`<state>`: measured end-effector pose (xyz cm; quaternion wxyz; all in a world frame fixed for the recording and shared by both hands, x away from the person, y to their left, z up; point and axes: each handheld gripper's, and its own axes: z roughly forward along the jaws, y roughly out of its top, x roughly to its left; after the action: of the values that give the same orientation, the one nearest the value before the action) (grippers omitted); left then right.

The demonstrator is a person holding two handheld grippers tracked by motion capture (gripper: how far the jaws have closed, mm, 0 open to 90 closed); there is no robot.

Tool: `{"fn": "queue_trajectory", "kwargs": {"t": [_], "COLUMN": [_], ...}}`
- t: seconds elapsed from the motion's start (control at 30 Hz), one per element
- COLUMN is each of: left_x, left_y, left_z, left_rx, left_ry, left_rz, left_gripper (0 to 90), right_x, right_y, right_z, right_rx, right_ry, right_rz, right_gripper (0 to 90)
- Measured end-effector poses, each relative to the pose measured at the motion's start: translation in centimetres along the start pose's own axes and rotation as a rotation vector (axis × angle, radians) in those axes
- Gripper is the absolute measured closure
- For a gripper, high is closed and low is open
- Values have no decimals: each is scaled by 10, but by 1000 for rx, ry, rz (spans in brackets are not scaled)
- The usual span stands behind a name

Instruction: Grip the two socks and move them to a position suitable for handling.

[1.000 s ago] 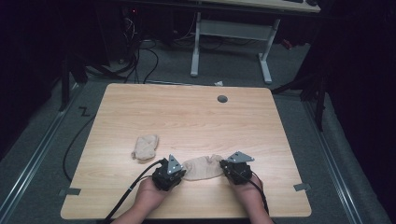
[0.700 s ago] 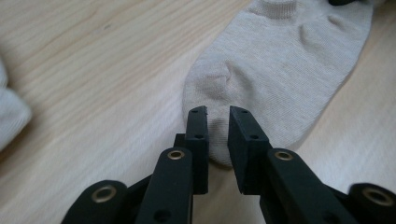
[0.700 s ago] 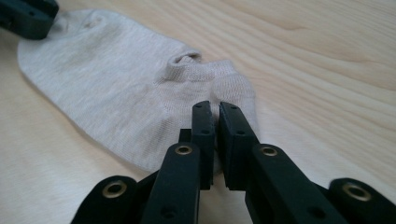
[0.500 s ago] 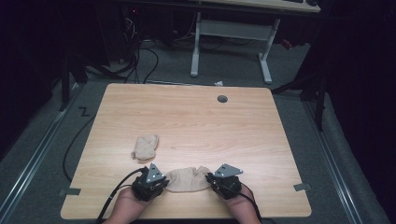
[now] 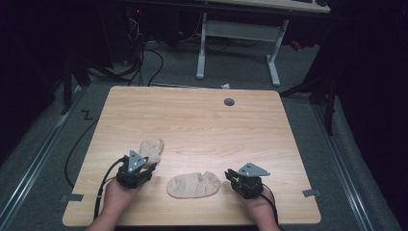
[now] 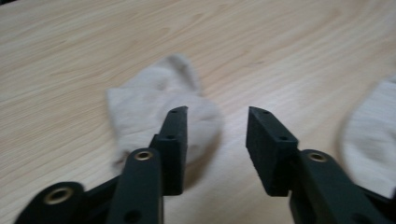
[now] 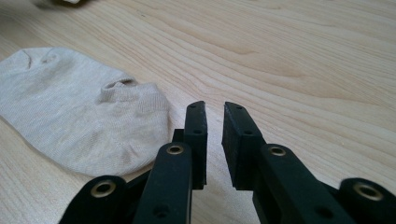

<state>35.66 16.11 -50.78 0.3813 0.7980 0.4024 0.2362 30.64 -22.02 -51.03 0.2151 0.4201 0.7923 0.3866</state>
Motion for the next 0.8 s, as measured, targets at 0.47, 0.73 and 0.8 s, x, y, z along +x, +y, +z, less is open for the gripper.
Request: {"fn": "queue_trajectory", "kwargs": {"t": [0.47, 0.73, 0.8], "left_x": [8, -12, -21], "left_y": [-6, 1, 5], "left_z": [29, 26, 25], "left_rx": [81, 50, 32], "left_ry": [58, -24, -68], "left_rz": [3, 8, 0], "left_gripper": [836, 844, 844], "right_x": [-3, -9, -11], "right_y": [-2, -3, -3], "right_z": [3, -1, -2], "right_rx": [5, -10, -14], "right_ry": [7, -2, -8], "right_rz": [30, 71, 71], "right_gripper": [796, 797, 797]}}
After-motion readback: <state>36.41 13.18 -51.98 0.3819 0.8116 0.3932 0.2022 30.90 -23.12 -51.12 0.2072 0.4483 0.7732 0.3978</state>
